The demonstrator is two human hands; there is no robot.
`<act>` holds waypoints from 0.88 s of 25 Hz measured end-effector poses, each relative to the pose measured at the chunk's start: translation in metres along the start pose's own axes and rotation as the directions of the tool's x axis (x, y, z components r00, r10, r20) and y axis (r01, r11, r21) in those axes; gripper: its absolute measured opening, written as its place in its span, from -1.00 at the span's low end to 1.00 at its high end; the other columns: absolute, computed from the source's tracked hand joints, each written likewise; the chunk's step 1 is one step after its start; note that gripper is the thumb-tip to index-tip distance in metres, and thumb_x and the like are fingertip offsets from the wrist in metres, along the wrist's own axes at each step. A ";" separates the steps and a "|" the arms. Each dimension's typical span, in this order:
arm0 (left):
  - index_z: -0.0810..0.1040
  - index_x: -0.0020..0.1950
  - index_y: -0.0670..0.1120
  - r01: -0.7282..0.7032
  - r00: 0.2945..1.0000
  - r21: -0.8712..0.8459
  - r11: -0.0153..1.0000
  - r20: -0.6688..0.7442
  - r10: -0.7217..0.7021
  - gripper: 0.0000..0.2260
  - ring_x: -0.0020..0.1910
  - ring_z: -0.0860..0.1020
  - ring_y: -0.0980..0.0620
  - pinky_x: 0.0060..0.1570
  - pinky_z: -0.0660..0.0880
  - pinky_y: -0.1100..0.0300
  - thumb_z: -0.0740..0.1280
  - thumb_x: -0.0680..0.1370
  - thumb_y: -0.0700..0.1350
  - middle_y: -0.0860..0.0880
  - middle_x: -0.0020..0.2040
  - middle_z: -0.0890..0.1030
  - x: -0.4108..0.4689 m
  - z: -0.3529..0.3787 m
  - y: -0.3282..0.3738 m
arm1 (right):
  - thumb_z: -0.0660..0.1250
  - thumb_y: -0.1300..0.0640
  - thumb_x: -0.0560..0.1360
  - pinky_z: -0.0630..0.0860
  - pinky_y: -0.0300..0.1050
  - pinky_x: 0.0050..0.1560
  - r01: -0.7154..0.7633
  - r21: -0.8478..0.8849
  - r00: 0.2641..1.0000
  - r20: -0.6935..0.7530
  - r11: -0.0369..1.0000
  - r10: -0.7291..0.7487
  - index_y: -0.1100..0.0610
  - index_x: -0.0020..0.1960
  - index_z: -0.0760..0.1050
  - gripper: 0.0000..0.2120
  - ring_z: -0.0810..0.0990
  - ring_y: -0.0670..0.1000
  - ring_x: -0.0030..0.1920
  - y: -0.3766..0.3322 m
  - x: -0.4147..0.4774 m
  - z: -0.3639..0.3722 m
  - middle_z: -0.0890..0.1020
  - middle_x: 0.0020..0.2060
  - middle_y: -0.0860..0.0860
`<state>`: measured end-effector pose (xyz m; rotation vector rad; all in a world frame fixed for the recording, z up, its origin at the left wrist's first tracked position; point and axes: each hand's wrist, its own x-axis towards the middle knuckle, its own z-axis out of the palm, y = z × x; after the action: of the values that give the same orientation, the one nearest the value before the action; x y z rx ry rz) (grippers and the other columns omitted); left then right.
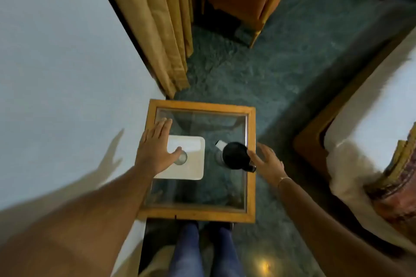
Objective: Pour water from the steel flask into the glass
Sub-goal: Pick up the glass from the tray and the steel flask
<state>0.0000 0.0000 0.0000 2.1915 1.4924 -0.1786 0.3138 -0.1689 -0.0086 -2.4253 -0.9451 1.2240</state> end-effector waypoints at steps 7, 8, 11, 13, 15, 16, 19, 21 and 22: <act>0.08 0.78 0.06 0.201 0.961 -0.195 0.960 0.229 -0.155 0.04 0.70 0.38 -0.23 0.57 0.47 -0.30 0.64 0.49 0.18 -0.07 0.79 0.26 0.006 0.138 -0.058 | 0.29 -0.20 0.61 0.45 -0.47 -0.29 -0.073 0.398 0.997 0.047 0.915 0.060 -0.02 0.06 0.58 -0.73 0.62 -0.29 -0.25 0.063 0.030 0.059 0.68 -0.28 -0.23; 0.07 0.78 0.09 0.234 0.956 -0.241 0.942 0.231 -0.179 0.05 0.68 0.39 -0.23 0.54 0.50 -0.29 0.66 0.48 0.17 -0.07 0.78 0.27 0.010 0.152 -0.060 | 0.27 -0.15 0.64 0.45 -0.48 -0.29 -0.065 0.410 0.997 0.067 0.910 0.040 -0.02 0.04 0.59 -0.77 0.62 -0.33 -0.27 0.066 0.034 0.063 0.70 -0.28 -0.22; 0.03 0.78 0.14 0.381 0.909 -0.324 0.866 0.300 -0.288 0.12 0.70 0.35 -0.23 0.59 0.45 -0.33 0.71 0.43 0.12 -0.05 0.79 0.25 0.026 0.194 -0.071 | 0.24 -0.17 0.63 0.49 -0.42 -0.14 -0.061 0.476 0.993 0.117 0.878 0.006 0.07 0.07 0.62 -0.66 0.66 -0.23 -0.20 0.074 0.045 0.063 0.69 -0.17 -0.02; 0.07 0.78 0.13 0.429 0.892 -0.368 0.825 0.315 -0.324 0.11 0.70 0.36 -0.24 0.63 0.41 -0.33 0.72 0.43 0.09 -0.08 0.77 0.29 0.033 0.218 -0.076 | 0.19 -0.31 0.58 0.48 -0.32 -0.08 -0.025 0.469 0.982 0.176 0.883 -0.065 0.24 0.08 0.62 -0.40 0.60 -0.06 -0.19 0.076 0.049 0.065 0.64 -0.23 0.13; 0.19 0.74 0.10 0.418 0.904 -0.446 0.792 0.294 -0.311 -0.01 0.62 0.44 -0.18 0.62 0.42 -0.26 0.71 0.46 0.05 -0.07 0.70 0.41 0.042 0.237 -0.079 | 0.14 -0.35 0.58 0.45 -0.23 -0.10 0.035 0.483 0.970 0.195 0.875 -0.147 0.40 0.08 0.55 -0.24 0.50 0.02 -0.24 0.079 0.048 0.075 0.55 -0.28 0.22; 0.27 0.71 0.09 0.384 0.920 -0.481 0.788 0.268 -0.285 -0.09 0.55 0.48 -0.10 0.61 0.43 -0.20 0.69 0.48 0.04 -0.03 0.65 0.47 0.046 0.240 -0.079 | 0.12 -0.33 0.60 0.43 -0.19 -0.12 0.067 0.518 0.970 0.167 0.853 -0.177 0.44 0.11 0.51 -0.23 0.46 0.06 -0.27 0.077 0.046 0.082 0.51 -0.30 0.23; 0.45 0.58 0.07 0.307 0.950 -0.507 0.805 0.220 -0.223 -0.33 0.37 0.50 0.06 0.59 0.47 -0.17 0.64 0.54 0.06 0.03 0.51 0.58 0.062 0.244 -0.084 | 0.10 -0.24 0.65 0.41 -0.11 -0.17 0.124 0.629 0.988 -0.007 0.768 -0.154 0.43 0.18 0.50 -0.32 0.34 0.09 -0.33 0.065 0.044 0.102 0.39 -0.35 0.25; 0.49 0.56 0.06 0.307 0.951 -0.519 0.798 0.203 -0.234 -0.37 0.38 0.55 0.01 0.59 0.50 -0.19 0.64 0.54 0.05 -0.03 0.52 0.61 0.065 0.238 -0.084 | 0.15 -0.24 0.64 0.39 -0.15 -0.25 0.110 0.703 0.993 -0.105 0.703 -0.050 0.44 0.16 0.51 -0.32 0.34 0.00 -0.37 0.052 0.046 0.111 0.38 -0.39 0.17; 0.50 0.55 0.07 0.317 0.948 -0.520 0.793 0.188 -0.256 -0.36 0.39 0.57 -0.02 0.57 0.52 -0.19 0.65 0.53 0.05 -0.04 0.52 0.62 0.063 0.231 -0.082 | 0.17 -0.24 0.63 0.37 -0.16 -0.30 0.087 0.728 0.992 -0.127 0.680 0.009 0.47 0.09 0.49 -0.30 0.33 -0.03 -0.40 0.042 0.049 0.112 0.39 -0.42 0.10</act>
<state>-0.0128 -0.0278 -0.2511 1.4743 1.5717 0.0332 0.2644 -0.1745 -0.1285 -1.7783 -0.3395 1.1278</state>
